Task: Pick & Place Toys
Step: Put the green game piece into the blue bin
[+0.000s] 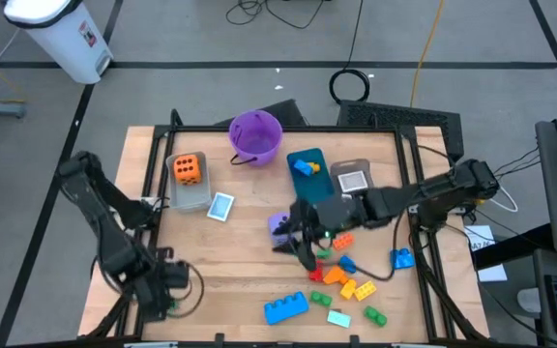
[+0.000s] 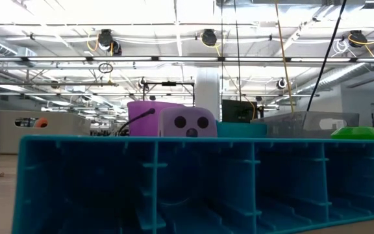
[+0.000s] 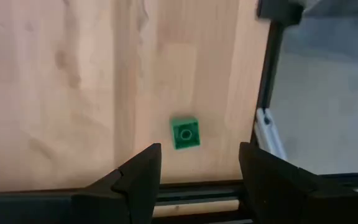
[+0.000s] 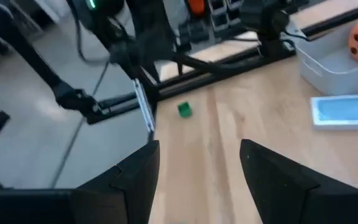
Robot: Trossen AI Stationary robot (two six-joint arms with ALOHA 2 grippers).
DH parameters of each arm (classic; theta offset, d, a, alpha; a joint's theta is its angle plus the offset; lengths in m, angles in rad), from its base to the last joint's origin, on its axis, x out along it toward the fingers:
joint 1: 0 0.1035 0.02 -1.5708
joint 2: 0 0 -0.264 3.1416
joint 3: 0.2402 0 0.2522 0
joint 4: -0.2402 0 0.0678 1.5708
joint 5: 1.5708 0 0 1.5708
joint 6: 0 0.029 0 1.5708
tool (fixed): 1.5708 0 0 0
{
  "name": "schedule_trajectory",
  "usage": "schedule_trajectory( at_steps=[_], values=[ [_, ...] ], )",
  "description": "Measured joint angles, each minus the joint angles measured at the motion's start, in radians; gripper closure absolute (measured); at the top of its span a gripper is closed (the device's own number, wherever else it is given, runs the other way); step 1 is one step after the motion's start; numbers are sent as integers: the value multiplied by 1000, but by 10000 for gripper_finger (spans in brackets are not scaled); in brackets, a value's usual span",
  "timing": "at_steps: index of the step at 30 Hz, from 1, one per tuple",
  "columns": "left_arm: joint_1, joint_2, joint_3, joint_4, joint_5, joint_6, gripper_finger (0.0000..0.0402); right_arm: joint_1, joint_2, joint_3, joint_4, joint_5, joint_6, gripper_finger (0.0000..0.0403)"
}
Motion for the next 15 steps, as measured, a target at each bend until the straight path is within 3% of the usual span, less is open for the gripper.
schedule_trajectory(
  at_steps=[8, 15],
  values=[
    [-110, 128, 0, 36, -12, -88, 179, 180, 0, -143, 314, 262, 116, 188],
    [-162, 182, 0, 34, -74, -114, 179, 294, 0, -256, 446, 465, 236, 188]
  ],
)
